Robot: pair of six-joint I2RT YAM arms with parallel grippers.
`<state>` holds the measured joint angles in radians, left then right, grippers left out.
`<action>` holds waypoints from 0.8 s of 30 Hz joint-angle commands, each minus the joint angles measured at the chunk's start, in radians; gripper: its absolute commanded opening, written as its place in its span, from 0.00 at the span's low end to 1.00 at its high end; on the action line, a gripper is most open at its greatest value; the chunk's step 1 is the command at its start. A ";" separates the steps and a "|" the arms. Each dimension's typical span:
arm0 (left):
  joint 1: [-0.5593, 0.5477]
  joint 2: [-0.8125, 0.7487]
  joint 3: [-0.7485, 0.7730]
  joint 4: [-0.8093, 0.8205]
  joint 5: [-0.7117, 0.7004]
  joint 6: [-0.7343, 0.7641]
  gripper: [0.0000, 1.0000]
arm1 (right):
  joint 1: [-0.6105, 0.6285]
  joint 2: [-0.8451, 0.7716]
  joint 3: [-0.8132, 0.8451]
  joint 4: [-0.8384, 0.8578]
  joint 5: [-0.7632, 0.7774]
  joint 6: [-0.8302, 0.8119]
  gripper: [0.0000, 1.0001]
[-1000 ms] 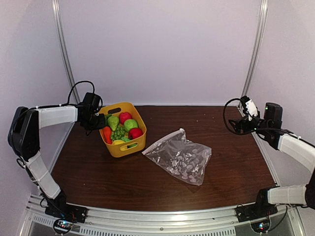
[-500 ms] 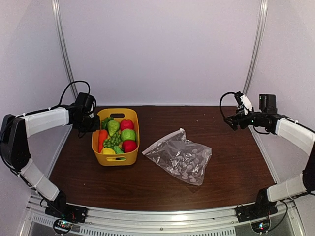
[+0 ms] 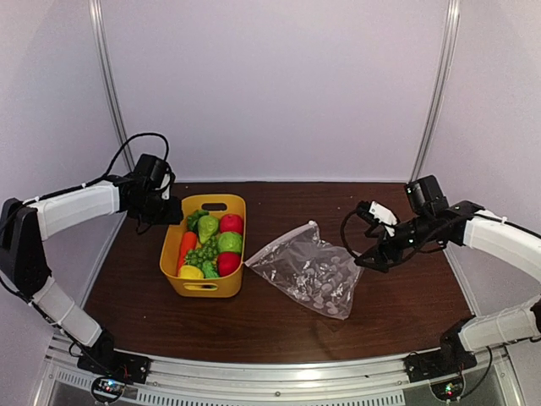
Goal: Place the food in the zip-top bag and seal the zipper
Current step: Adjust the bin at the corner of the board, then adjust the zipper food storage bag at the center of the board.
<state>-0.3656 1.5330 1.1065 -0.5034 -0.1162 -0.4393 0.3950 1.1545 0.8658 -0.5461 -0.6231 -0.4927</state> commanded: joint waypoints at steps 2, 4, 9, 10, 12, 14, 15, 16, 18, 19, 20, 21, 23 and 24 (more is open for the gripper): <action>0.002 -0.076 0.156 -0.003 -0.101 0.133 0.54 | 0.030 0.084 0.012 -0.044 0.139 -0.050 1.00; 0.002 -0.093 0.183 0.004 -0.096 0.143 0.57 | 0.040 0.104 0.008 -0.045 0.177 -0.054 1.00; 0.002 -0.096 0.196 0.036 -0.063 0.141 0.58 | 0.029 0.214 0.024 -0.002 0.424 -0.031 1.00; 0.002 -0.096 0.188 0.052 -0.045 0.142 0.57 | 0.008 0.251 0.046 0.011 0.485 -0.014 1.00; 0.002 -0.091 0.171 0.084 0.000 0.146 0.56 | -0.084 0.325 0.119 0.044 0.549 0.034 1.00; 0.002 -0.080 0.159 0.108 0.046 0.147 0.55 | -0.195 0.402 0.234 0.063 0.579 0.079 1.00; 0.002 -0.074 0.158 0.118 0.072 0.148 0.54 | -0.237 0.439 0.297 0.077 0.610 0.100 0.99; 0.002 -0.068 0.155 0.129 0.101 0.148 0.53 | -0.263 0.467 0.353 0.083 0.643 0.112 0.98; -0.001 -0.062 0.146 0.158 0.203 0.151 0.52 | -0.280 0.497 0.449 0.080 0.658 0.120 0.98; -0.006 -0.060 0.139 0.172 0.252 0.154 0.52 | -0.278 0.494 0.477 0.073 0.618 0.118 0.98; -0.015 -0.059 0.133 0.186 0.285 0.161 0.53 | -0.274 0.480 0.497 0.064 0.549 0.114 0.98; -0.028 -0.061 0.127 0.194 0.298 0.170 0.53 | -0.264 0.461 0.496 0.060 0.488 0.107 0.99; -0.054 -0.061 0.118 0.198 0.300 0.182 0.53 | -0.224 0.404 0.473 0.071 0.416 0.107 1.00; -0.064 -0.062 0.112 0.199 0.299 0.187 0.53 | -0.196 0.382 0.454 0.073 0.391 0.106 1.00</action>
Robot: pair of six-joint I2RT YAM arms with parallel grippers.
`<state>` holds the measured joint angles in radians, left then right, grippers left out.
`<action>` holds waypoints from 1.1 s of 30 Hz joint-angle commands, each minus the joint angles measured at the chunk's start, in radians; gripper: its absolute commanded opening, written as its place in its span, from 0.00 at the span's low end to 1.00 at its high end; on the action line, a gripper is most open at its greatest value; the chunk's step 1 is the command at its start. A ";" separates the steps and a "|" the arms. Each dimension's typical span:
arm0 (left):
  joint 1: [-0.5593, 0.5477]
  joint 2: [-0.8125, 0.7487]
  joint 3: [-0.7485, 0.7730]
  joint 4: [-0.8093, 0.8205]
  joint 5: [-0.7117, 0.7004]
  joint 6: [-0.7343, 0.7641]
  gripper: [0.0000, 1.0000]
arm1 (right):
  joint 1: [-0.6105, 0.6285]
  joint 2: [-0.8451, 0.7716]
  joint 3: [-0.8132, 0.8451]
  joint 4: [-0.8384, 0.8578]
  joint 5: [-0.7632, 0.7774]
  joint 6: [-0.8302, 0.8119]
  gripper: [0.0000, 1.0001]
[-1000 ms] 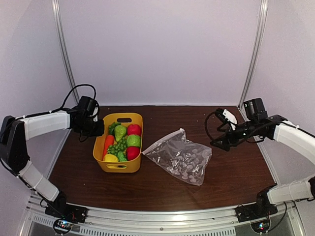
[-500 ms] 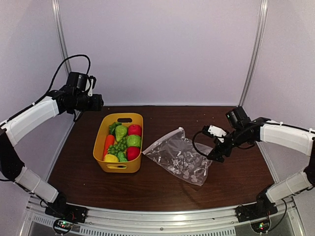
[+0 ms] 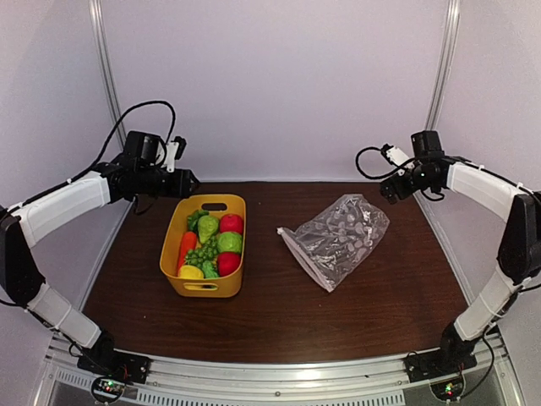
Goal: Place the food in the zip-top bag and seal the zipper
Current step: Adjust the zipper food storage bag at the center of the board, then pick up the zipper food storage bag from the center of the board.
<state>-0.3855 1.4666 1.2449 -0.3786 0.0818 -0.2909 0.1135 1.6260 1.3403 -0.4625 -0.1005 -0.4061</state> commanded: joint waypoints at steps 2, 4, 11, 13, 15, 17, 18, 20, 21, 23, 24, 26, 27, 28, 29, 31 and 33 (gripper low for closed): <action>-0.055 0.004 -0.037 0.084 0.094 0.033 0.53 | 0.173 -0.131 -0.074 -0.013 -0.161 -0.003 0.96; -0.056 0.000 -0.050 0.100 0.072 0.021 0.52 | 0.285 -0.160 -0.138 -0.001 -0.123 -0.029 0.88; -0.056 -0.035 -0.074 0.126 -0.143 0.040 0.53 | 0.562 -0.099 -0.184 0.027 0.078 0.069 0.57; -0.056 -0.052 -0.089 0.139 -0.175 0.049 0.54 | 0.606 -0.077 -0.182 0.033 0.106 0.099 0.52; -0.055 -0.073 -0.108 0.153 -0.208 0.057 0.55 | 0.646 -0.055 -0.179 0.033 0.137 0.123 0.51; -0.055 -0.091 -0.127 0.165 -0.235 0.064 0.56 | 0.686 -0.015 -0.163 0.008 0.173 0.129 0.52; -0.055 -0.098 -0.134 0.166 -0.245 0.070 0.57 | 0.701 0.009 -0.150 -0.012 0.191 0.131 0.53; -0.054 -0.111 -0.147 0.166 -0.262 0.079 0.57 | 0.720 0.071 -0.122 -0.037 0.221 0.141 0.53; -0.053 -0.117 -0.155 0.169 -0.267 0.080 0.58 | 0.725 0.093 -0.110 -0.042 0.230 0.151 0.54; -0.053 -0.123 -0.169 0.176 -0.274 0.084 0.58 | 0.735 0.131 -0.086 -0.056 0.237 0.163 0.57; -0.052 -0.123 -0.173 0.177 -0.274 0.084 0.58 | 0.741 0.150 -0.073 -0.066 0.241 0.169 0.60; -0.050 -0.120 -0.175 0.175 -0.271 0.085 0.59 | 0.749 0.180 -0.051 -0.080 0.238 0.184 0.63; -0.048 -0.119 -0.176 0.173 -0.267 0.086 0.59 | 0.750 0.191 -0.043 -0.084 0.240 0.195 0.64; -0.044 -0.117 -0.176 0.171 -0.261 0.086 0.59 | 0.751 0.203 -0.038 -0.087 0.249 0.201 0.64; -0.041 -0.116 -0.175 0.170 -0.253 0.083 0.59 | 0.753 0.216 -0.031 -0.091 0.262 0.209 0.64; -0.035 -0.117 -0.175 0.169 -0.241 0.077 0.59 | 0.753 0.240 -0.018 -0.098 0.279 0.221 0.61; -0.032 -0.121 -0.176 0.169 -0.236 0.076 0.59 | 0.757 0.261 -0.014 -0.096 0.302 0.235 0.60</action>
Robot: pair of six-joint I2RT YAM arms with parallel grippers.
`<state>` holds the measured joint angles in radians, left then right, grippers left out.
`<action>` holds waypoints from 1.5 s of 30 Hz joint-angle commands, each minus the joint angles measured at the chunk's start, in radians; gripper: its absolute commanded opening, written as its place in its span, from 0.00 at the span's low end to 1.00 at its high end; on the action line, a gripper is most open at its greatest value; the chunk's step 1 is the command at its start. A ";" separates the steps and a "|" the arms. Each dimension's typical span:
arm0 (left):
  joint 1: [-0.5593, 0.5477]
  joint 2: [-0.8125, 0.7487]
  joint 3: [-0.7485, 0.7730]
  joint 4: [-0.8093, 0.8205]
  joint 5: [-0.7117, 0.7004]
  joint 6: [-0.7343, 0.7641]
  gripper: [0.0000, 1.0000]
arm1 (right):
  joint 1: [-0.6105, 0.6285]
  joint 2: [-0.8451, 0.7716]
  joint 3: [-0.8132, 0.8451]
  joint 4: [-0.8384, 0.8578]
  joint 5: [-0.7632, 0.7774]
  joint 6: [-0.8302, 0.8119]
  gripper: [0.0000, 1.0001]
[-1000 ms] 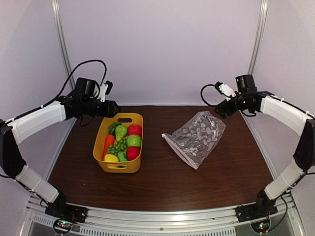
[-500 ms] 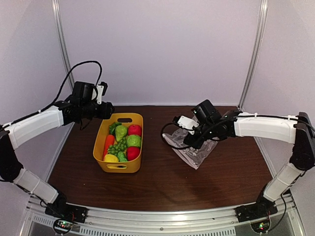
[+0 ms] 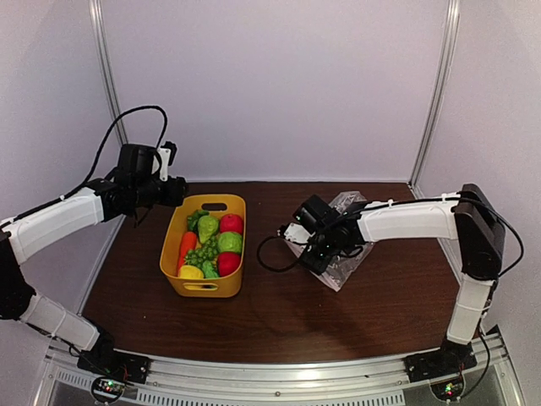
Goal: Place the food in the zip-top bag and seal the zipper
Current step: Pick up the zipper food storage bag from the center of the board, then adjust the zipper food storage bag.
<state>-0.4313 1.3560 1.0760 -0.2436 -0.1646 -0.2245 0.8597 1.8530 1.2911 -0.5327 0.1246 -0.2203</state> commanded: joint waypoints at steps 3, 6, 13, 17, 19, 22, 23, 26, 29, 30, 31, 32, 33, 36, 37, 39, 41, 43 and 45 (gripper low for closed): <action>0.018 -0.016 -0.003 0.028 0.018 0.011 0.59 | 0.013 0.061 0.034 -0.017 0.134 0.063 0.58; 0.021 -0.027 -0.007 0.033 0.024 0.007 0.59 | 0.014 0.081 0.040 -0.014 0.166 0.072 0.55; 0.022 -0.033 -0.007 0.035 0.042 -0.001 0.59 | 0.013 0.081 0.053 -0.019 0.234 0.087 0.28; 0.021 -0.029 -0.015 0.045 0.071 -0.003 0.57 | -0.009 0.019 0.049 -0.025 0.241 0.068 0.02; 0.017 -0.048 -0.040 0.105 0.117 -0.026 0.54 | -0.041 -0.021 0.052 -0.035 0.210 0.060 0.00; -0.032 -0.100 -0.081 0.213 0.154 -0.049 0.53 | -0.096 -0.096 0.068 -0.053 0.166 0.060 0.00; -0.052 -0.109 -0.074 0.224 0.161 -0.061 0.54 | -0.114 -0.126 0.064 -0.043 0.140 0.054 0.00; -0.126 -0.113 -0.049 0.237 0.213 -0.077 0.55 | -0.156 -0.213 0.048 -0.014 0.092 0.042 0.00; -0.197 -0.079 -0.014 0.233 0.181 -0.092 0.56 | -0.203 -0.268 0.052 0.000 0.039 0.037 0.00; -0.216 -0.057 -0.002 0.231 0.181 -0.113 0.56 | -0.219 -0.281 0.061 0.004 0.017 0.040 0.00; -0.234 -0.033 0.013 0.230 0.193 -0.138 0.56 | -0.234 -0.291 0.069 0.008 -0.006 0.046 0.00; -0.258 0.000 0.029 0.229 0.210 -0.174 0.56 | -0.243 -0.301 0.073 0.016 -0.026 0.055 0.00; -0.286 0.030 0.045 0.236 0.213 -0.204 0.57 | -0.249 -0.308 0.077 0.022 -0.044 0.059 0.00; -0.390 0.125 0.079 0.339 0.126 -0.269 0.61 | -0.250 -0.340 0.054 0.084 -0.106 0.069 0.00; -0.420 0.161 0.095 0.370 0.091 -0.298 0.63 | -0.249 -0.355 0.043 0.110 -0.120 0.074 0.00; -0.456 0.235 0.147 0.420 0.077 -0.359 0.65 | -0.244 -0.365 0.030 0.157 -0.170 0.092 0.00; -0.479 0.316 0.195 0.481 0.087 -0.412 0.65 | -0.237 -0.352 0.044 0.156 -0.197 0.119 0.00; -0.494 0.381 0.239 0.523 0.084 -0.462 0.65 | -0.229 -0.342 0.046 0.161 -0.226 0.137 0.00; -0.503 0.437 0.278 0.556 0.083 -0.509 0.65 | -0.220 -0.338 0.038 0.178 -0.240 0.150 0.00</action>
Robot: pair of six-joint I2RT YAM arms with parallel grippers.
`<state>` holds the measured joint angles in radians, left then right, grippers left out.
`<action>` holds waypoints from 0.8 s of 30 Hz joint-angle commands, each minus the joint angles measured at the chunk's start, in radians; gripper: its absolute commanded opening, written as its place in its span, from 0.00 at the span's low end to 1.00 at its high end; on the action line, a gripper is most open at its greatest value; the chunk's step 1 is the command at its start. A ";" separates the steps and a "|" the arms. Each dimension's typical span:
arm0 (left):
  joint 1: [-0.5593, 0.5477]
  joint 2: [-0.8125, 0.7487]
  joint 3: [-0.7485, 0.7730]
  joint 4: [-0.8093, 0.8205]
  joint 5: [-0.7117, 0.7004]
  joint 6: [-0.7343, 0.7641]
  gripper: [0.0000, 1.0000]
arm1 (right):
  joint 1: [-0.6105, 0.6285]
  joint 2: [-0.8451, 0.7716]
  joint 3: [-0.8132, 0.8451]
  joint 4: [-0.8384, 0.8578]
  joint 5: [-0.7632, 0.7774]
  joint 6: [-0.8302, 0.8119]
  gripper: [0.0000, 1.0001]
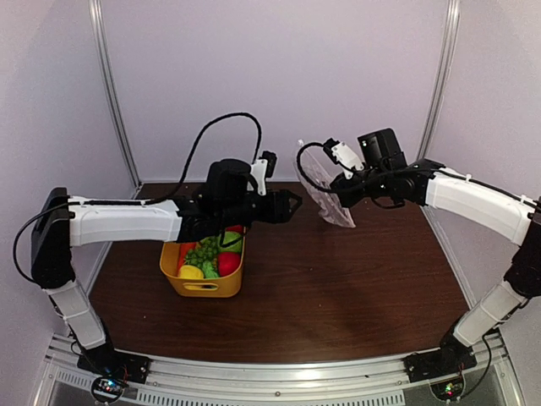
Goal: Place the food in the zip-top bag and seal the zipper
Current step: Adjust the zipper food storage bag.
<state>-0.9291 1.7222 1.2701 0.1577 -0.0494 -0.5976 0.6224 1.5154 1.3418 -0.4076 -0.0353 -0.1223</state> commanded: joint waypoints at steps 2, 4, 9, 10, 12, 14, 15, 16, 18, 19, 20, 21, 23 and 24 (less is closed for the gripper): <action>-0.012 0.108 0.117 0.178 -0.019 -0.170 0.65 | 0.025 0.008 -0.013 0.060 -0.066 0.062 0.00; -0.019 0.133 0.137 0.203 -0.009 -0.187 0.66 | 0.033 0.016 -0.010 0.062 -0.053 0.071 0.00; -0.023 0.184 0.186 0.190 -0.019 -0.249 0.67 | 0.048 0.012 -0.026 0.097 -0.048 0.081 0.00; -0.023 0.190 0.192 0.196 -0.015 -0.257 0.67 | 0.051 0.016 -0.024 0.100 -0.045 0.084 0.00; -0.022 0.202 0.199 0.205 -0.002 -0.278 0.67 | 0.054 0.020 -0.021 0.100 -0.044 0.088 0.00; -0.023 0.216 0.214 0.170 -0.019 -0.309 0.66 | 0.058 0.021 -0.024 0.103 -0.043 0.089 0.00; -0.022 0.227 0.231 0.114 -0.047 -0.341 0.65 | 0.059 0.019 -0.026 0.105 -0.042 0.089 0.00; -0.022 0.233 0.241 0.075 -0.068 -0.367 0.63 | 0.060 0.015 -0.028 0.105 -0.037 0.091 0.00; -0.022 0.244 0.244 0.031 -0.091 -0.408 0.58 | 0.063 0.007 -0.031 0.107 -0.021 0.092 0.00; -0.022 0.249 0.245 0.015 -0.095 -0.426 0.54 | 0.065 0.004 -0.032 0.107 -0.014 0.090 0.00; -0.021 0.254 0.245 0.009 -0.099 -0.435 0.49 | 0.068 0.001 -0.034 0.108 0.015 0.094 0.00; -0.021 0.258 0.246 -0.005 -0.112 -0.445 0.44 | 0.075 0.000 -0.038 0.111 0.061 0.097 0.00; -0.020 0.260 0.234 -0.010 -0.130 -0.463 0.32 | 0.081 -0.002 -0.039 0.112 0.142 0.087 0.00; -0.020 0.261 0.227 -0.014 -0.141 -0.472 0.24 | 0.081 -0.006 -0.039 0.112 0.157 0.080 0.00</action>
<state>-0.9463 1.9640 1.4929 0.1860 -0.1284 -1.0019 0.6907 1.5261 1.3170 -0.3164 -0.0116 -0.0437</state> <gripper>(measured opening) 0.336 0.005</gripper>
